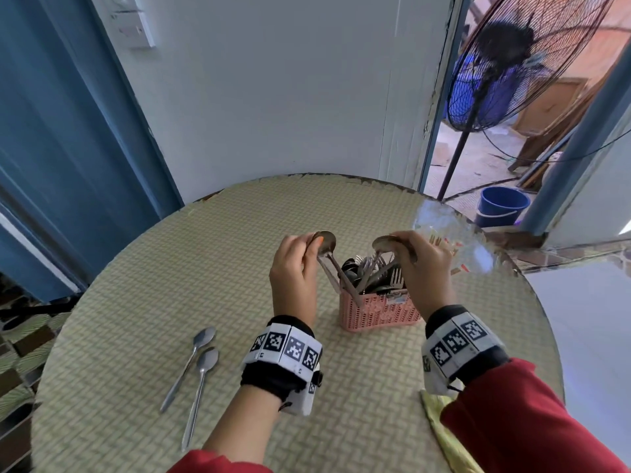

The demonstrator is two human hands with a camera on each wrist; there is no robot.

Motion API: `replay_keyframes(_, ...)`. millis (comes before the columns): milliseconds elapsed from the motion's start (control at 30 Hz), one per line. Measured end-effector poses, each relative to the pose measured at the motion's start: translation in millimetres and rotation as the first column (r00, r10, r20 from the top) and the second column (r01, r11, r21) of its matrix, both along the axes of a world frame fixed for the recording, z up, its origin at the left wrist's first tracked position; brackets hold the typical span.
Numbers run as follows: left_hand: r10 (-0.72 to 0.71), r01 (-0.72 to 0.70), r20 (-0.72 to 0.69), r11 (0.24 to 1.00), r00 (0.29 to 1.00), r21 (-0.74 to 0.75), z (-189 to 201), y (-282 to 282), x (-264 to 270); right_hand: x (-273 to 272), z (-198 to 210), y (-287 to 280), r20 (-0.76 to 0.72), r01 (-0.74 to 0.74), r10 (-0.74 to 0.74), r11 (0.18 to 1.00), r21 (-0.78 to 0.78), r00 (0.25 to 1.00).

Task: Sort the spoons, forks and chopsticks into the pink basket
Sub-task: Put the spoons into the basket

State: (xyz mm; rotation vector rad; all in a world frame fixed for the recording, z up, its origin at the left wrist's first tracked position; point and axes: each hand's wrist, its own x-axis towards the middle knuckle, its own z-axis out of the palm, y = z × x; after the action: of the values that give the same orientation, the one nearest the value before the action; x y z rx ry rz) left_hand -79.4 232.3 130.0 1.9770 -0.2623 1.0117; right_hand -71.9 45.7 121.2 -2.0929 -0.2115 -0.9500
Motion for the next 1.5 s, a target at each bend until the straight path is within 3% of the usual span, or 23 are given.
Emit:
replay_keyframes(233,0.010,-0.010,0.083,1.000,0.997,-0.004,-1.1,-11.3,10.2,13.7,-19.5,1.2,-0.040,-0.038,0.033,0.992,-0.117,0.999)
replay_keyframes(400,0.008,-0.007,0.084,1.000,0.996,-0.011,-14.6,-21.2,15.8,11.6,-32.9,2.2,-0.085,-0.013,-0.017,0.941,-0.339,0.996)
replay_keyframes(567,-0.021,0.021,0.021,1.000,1.000,-0.015,-34.6,-30.8,20.7,15.7,-46.2,-2.4,-0.314,-0.089,-0.015,0.946,-0.312,0.949)
replay_keyframes(633,-0.036,0.037,0.012,0.999,0.999,-0.031,-38.0,-35.3,21.6,13.4,-39.1,-1.8,-0.317,-0.093,-0.012,0.945,-0.314,0.948)
replay_keyframes(700,-0.062,0.062,0.001,0.996,0.998,-0.057,-38.2,-39.0,22.5,13.8,-26.8,0.8,-0.283,-0.155,0.074,0.949,-0.275,0.956)
replay_keyframes(800,-0.146,0.144,-0.030,0.987,0.989,-0.066,-33.7,-41.3,21.6,22.2,-10.5,8.2,-0.356,-0.274,0.204,0.948,-0.159,0.912)
replay_keyframes(967,-0.273,0.261,-0.148,0.961,0.951,-0.093,-26.0,-34.8,24.2,26.5,-4.2,10.8,-0.248,-0.232,0.199,0.966,-0.112,0.948)
replay_keyframes(1067,-0.264,0.246,-0.212,0.963,0.941,-0.108,-22.0,-29.6,27.8,20.4,2.2,6.0,-0.150,-0.136,0.127,0.989,-0.053,0.981)
replay_keyframes(1200,-0.210,0.201,-0.298,0.978,0.931,-0.062,-21.7,-27.0,32.0,9.7,18.1,4.1,0.101,-0.046,0.040,0.997,0.061,0.994)
replay_keyframes(1267,-0.209,0.210,-0.318,0.977,0.925,-0.032,-23.0,-27.3,32.8,9.6,20.1,5.1,0.137,-0.027,0.010,0.992,0.120,0.990)
replay_keyframes(1367,-0.216,0.228,-0.369,0.974,0.904,-0.010,-26.2,-27.0,32.0,13.6,11.2,8.0,0.052,-0.075,0.072,0.995,0.064,0.996)
replay_keyframes(1500,-0.269,0.294,-0.391,0.956,0.880,0.002,-35.0,-25.7,32.1,16.6,-17.4,11.2,-0.232,-0.120,0.089,0.985,-0.122,0.969)
